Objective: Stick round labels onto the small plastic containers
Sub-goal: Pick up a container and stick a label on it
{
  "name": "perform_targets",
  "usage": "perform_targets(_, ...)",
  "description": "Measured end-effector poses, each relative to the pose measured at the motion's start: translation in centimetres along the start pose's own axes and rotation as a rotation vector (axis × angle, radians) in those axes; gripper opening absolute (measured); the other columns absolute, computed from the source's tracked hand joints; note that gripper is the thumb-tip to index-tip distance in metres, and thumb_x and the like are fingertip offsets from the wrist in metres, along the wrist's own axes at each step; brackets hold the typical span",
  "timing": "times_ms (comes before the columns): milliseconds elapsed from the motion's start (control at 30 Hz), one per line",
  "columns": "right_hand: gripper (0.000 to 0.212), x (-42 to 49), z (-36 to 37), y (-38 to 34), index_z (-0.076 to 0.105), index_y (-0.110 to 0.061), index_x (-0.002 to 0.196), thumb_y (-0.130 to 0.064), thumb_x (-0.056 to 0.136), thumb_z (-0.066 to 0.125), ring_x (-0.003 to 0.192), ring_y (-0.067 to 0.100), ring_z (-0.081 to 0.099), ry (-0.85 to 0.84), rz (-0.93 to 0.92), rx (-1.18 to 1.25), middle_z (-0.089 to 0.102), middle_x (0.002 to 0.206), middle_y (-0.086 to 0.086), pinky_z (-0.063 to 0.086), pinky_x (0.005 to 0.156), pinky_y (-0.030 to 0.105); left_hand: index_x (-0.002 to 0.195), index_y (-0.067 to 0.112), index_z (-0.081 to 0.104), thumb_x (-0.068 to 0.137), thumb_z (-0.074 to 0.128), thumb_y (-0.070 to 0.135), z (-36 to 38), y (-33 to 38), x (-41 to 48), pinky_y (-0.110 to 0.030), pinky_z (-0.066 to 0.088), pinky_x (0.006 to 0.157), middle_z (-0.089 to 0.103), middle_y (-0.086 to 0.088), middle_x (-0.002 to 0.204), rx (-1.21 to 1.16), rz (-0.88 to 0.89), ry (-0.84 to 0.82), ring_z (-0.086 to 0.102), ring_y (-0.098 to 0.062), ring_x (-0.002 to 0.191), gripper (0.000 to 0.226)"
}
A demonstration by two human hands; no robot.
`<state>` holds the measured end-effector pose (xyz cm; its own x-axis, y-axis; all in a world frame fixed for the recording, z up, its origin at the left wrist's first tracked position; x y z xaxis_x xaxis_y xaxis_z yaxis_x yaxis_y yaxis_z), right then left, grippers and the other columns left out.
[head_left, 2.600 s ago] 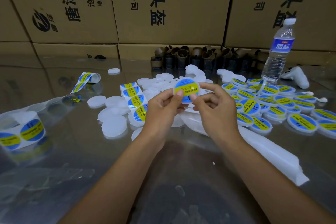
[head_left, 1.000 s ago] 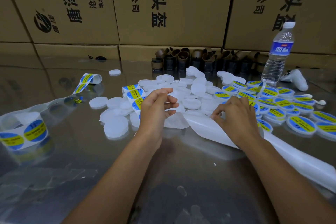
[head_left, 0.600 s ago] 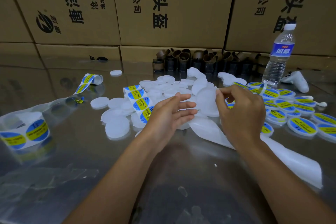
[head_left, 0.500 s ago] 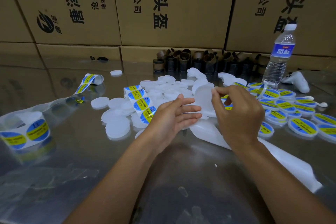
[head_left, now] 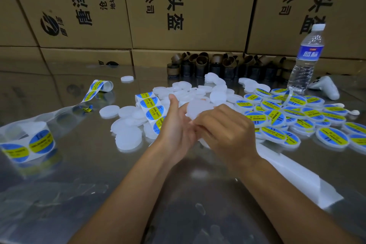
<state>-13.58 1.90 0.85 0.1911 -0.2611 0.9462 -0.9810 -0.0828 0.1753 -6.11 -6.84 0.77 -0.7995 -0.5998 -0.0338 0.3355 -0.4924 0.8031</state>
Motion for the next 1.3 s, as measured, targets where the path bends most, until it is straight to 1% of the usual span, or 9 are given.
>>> perform_targets(100, 0.021, -0.1, 0.5, -0.5, 0.064, -0.008, 0.059, 0.007, 0.071, 0.071, 0.052, 0.028, 0.052, -0.022, -0.057, -0.034, 0.06, 0.058, 0.005, 0.047, 0.047, 0.036, 0.115, 0.011, 0.059, 0.096, 0.026, 0.056, 0.1, 0.4, -0.3, -0.029, 0.053, 0.079, 0.071, -0.014, 0.107, -0.066, -0.034, -0.031, 0.068, -0.022, 0.093, 0.059)
perform_targets(300, 0.009, -0.1, 0.5, -0.4, 0.069, -0.008, 0.071, -0.003, 0.077, 0.073, 0.059, 0.025, 0.059, -0.111, 0.021, 0.06, 0.065, 0.067, 0.004, 0.047, 0.049, 0.031, 0.106, 0.016, 0.061, 0.1, 0.04, 0.017, -0.3, 0.5, -0.2, -0.023, 0.057, 0.062, 0.074, -0.002, 0.091, -0.023, 0.12, 0.003, 0.071, -0.014, 0.074, 0.023)
perform_targets(433, 0.009, -0.2, 0.1, -0.2, 0.066, -0.006, 0.091, -0.01, 0.086, 0.059, 0.071, 0.02, 0.06, -0.097, 0.335, 0.123, 0.065, 0.078, 0.002, 0.045, 0.063, 0.03, 0.104, 0.014, 0.061, 0.099, 0.04, 0.007, -0.7, 0.8, 0.0, -0.027, 0.058, 0.068, 0.073, -0.005, 0.09, -0.101, 0.242, 0.06, 0.072, -0.017, 0.074, 0.023)
perform_targets(567, 0.019, -1.3, 0.8, 0.3, 0.057, -0.017, 0.111, -0.016, 0.093, 0.05, 0.098, 0.019, 0.054, -0.452, 0.675, 0.164, 0.064, 0.097, -0.003, 0.037, 0.079, 0.031, 0.104, 0.017, 0.061, 0.099, 0.04, 0.006, -1.2, 1.1, -0.1, -0.029, 0.058, 0.07, 0.07, -0.006, 0.096, -0.149, 0.3, 0.142, 0.072, -0.019, 0.081, 0.024)
perform_targets(667, 0.027, -2.0, 1.2, 0.7, 0.053, -0.027, 0.121, -0.03, 0.097, 0.042, 0.112, 0.015, 0.048, -0.708, 0.582, 0.073, 0.064, 0.111, -0.007, 0.028, 0.094, 0.031, 0.101, 0.018, 0.062, 0.099, 0.043, 0.008, -1.1, 1.2, -0.2, -0.029, 0.058, 0.068, 0.071, -0.005, 0.092, -0.153, 0.32, 0.195, 0.073, -0.02, 0.078, 0.022)
perform_targets(767, 0.037, -2.0, 1.6, 0.6, 0.05, -0.034, 0.123, -0.052, 0.094, 0.036, 0.115, 0.014, 0.043, -0.808, 0.503, -0.057, 0.062, 0.109, -0.01, 0.016, 0.102, 0.038, 0.097, 0.016, 0.062, 0.098, 0.048, 0.015, -0.8, 1.3, -0.2, -0.028, 0.058, 0.064, 0.071, -0.006, 0.085, -0.163, 0.321, 0.228, 0.073, -0.02, 0.075, 0.014)
perform_targets(967, 0.041, -1.4, 2.5, -0.1, 0.059, -0.039, 0.115, -0.061, 0.088, 0.038, 0.114, 0.019, 0.039, -0.868, 0.347, -0.212, 0.058, 0.104, -0.002, 0.005, 0.102, 0.043, 0.092, 0.015, 0.062, 0.096, 0.051, 0.015, -0.6, 1.4, -0.3, -0.028, 0.058, 0.062, 0.072, -0.005, 0.079, -0.177, 0.319, 0.247, 0.073, -0.02, 0.072, 0.012)
perform_targets(1167, 0.025, -1.6, 2.2, 1.2, 0.064, -0.033, 0.107, -0.04, 0.095, 0.042, 0.113, 0.018, 0.04, -0.791, 0.522, -0.127, 0.054, 0.109, -0.003, 0.022, 0.099, 0.037, 0.092, 0.015, 0.061, 0.097, 0.05, 0.017, -0.5, 1.5, -0.4, -0.027, 0.058, 0.061, 0.073, -0.002, 0.071, -0.129, 0.322, 0.237, 0.072, -0.018, 0.069, 0.013)
perform_targets(1300, 0.019, -1.7, 1.7, 1.9, 0.064, -0.018, 0.099, -0.028, 0.093, 0.049, 0.107, 0.022, 0.046, -0.551, 0.703, -0.076, 0.057, 0.106, 0.001, 0.031, 0.099, 0.041, 0.09, 0.014, 0.061, 0.097, 0.051, 0.017, -0.6, 1.4, -0.3, -0.027, 0.057, 0.061, 0.071, -0.001, 0.071, -0.081, 0.354, 0.3, 0.07, -0.019, 0.068, 0.012)
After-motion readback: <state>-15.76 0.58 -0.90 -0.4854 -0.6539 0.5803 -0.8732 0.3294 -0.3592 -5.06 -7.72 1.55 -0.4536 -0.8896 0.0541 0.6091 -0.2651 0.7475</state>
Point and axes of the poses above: each hand's wrist, its own x-axis towards the middle knuckle, its own z-axis out of the palm, y = z × x, the point moved 1 cm from there along x, towards the middle knuckle
